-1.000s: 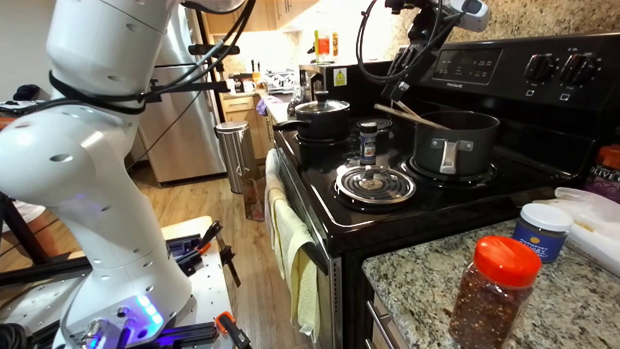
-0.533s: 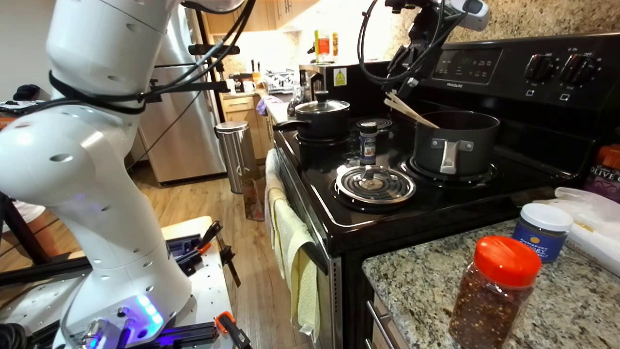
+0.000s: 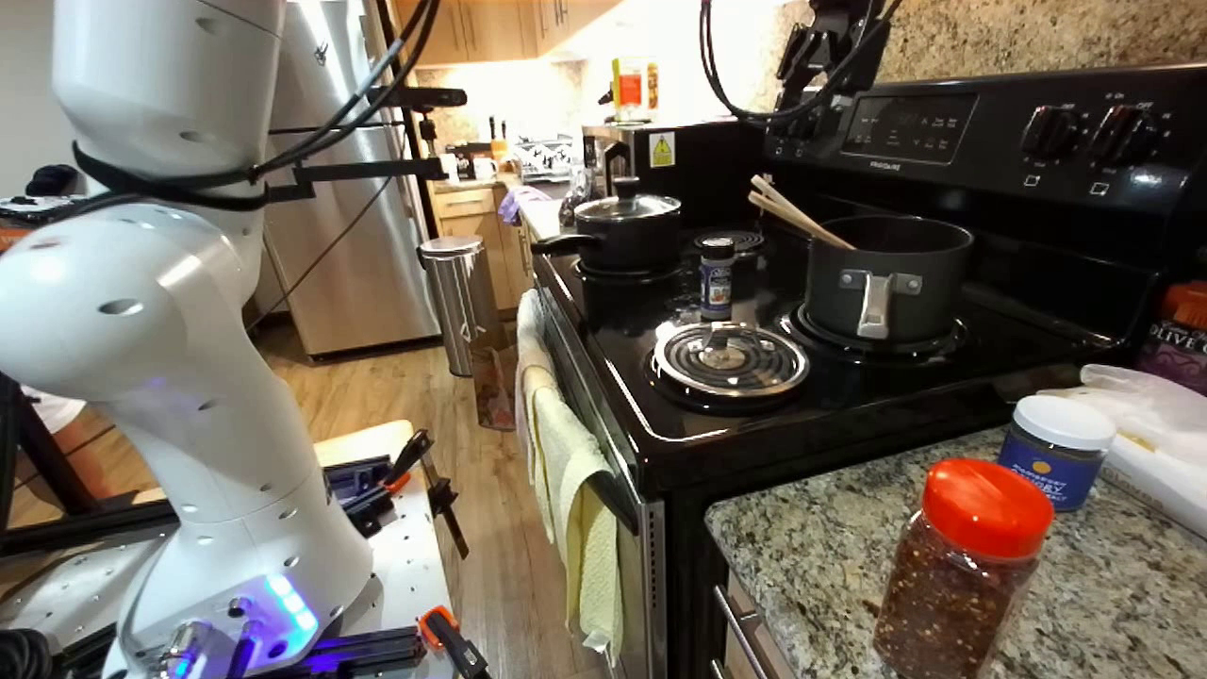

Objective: Take the wooden spoon from the stove and put it in the pot

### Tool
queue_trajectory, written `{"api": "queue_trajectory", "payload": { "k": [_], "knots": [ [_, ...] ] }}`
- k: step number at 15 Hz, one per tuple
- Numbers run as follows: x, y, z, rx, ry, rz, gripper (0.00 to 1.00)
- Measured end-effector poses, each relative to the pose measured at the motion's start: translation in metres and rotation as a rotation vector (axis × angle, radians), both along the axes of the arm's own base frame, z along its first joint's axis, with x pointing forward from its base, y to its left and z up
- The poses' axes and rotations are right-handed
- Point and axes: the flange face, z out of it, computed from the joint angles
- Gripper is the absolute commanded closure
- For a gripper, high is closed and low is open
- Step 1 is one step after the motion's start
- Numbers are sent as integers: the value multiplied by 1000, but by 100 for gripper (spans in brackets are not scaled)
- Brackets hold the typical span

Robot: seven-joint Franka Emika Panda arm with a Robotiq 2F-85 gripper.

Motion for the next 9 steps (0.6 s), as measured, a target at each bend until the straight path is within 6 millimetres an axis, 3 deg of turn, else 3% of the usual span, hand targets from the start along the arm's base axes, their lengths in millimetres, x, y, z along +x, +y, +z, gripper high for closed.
{"api": "queue_trajectory", "payload": {
  "k": [5,9],
  "knots": [
    [-42,0,18,7,-31,-9,0],
    [-92,-11,21,19,-6,-39,0]
  ]
}}
